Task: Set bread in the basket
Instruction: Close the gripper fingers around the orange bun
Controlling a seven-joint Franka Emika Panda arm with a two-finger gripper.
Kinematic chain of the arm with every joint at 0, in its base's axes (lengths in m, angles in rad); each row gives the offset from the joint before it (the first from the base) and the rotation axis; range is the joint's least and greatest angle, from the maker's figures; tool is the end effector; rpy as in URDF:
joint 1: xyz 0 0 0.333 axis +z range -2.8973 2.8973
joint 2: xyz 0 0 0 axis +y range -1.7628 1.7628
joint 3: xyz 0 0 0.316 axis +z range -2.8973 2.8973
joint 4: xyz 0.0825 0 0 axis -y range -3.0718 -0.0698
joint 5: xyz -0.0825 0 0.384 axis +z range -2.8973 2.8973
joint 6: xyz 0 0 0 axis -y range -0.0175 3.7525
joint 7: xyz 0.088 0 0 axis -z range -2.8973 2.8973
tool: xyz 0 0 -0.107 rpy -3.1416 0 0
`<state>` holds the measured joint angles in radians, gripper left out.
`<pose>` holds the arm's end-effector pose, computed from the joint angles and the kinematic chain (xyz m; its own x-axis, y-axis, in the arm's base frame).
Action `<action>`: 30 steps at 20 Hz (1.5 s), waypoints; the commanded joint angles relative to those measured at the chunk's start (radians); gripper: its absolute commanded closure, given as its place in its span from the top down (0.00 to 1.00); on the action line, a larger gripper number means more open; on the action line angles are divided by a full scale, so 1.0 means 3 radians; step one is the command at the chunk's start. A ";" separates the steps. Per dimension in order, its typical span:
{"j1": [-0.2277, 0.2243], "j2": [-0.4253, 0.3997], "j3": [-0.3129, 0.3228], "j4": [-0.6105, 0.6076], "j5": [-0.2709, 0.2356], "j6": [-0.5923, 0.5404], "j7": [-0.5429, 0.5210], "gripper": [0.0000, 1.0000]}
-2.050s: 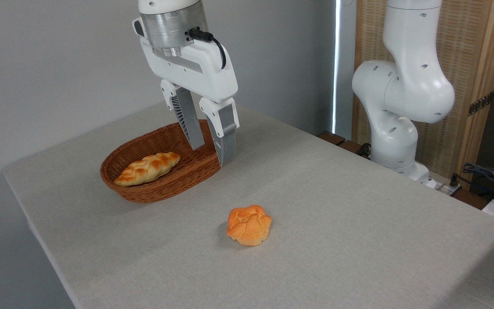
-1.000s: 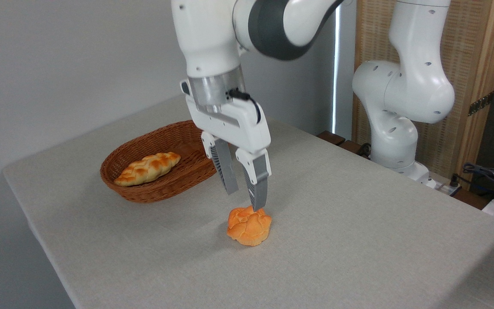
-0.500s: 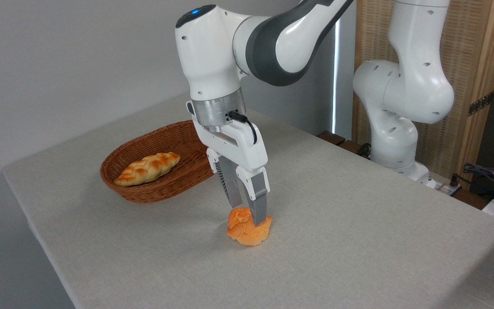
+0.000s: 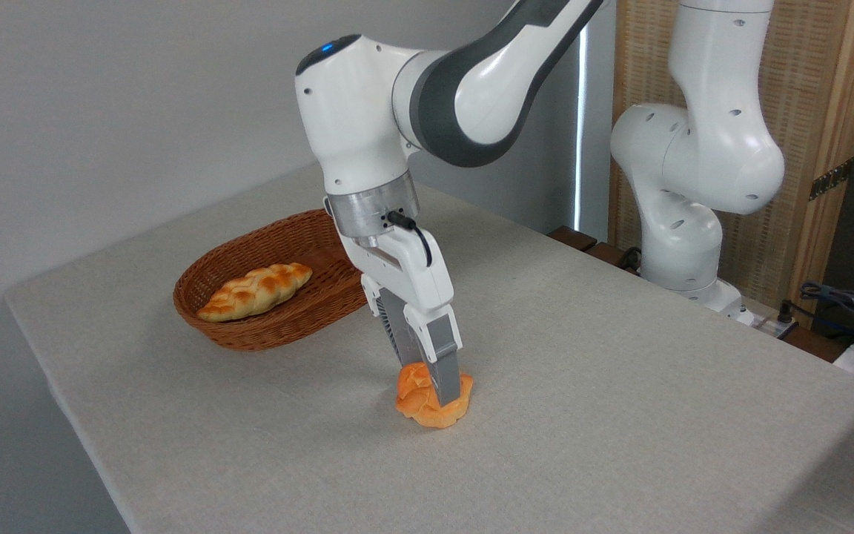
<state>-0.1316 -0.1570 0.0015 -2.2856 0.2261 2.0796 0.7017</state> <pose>0.4822 -0.0517 0.4147 0.5830 -0.7949 -0.1681 -0.8124 -0.5733 -0.1067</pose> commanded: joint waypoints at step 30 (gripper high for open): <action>-0.0032 0.0094 0.0021 0.0464 -0.0267 -0.0269 0.0059 0.49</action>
<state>-0.1338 -0.1258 0.0016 -2.2411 0.1912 2.0832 0.7017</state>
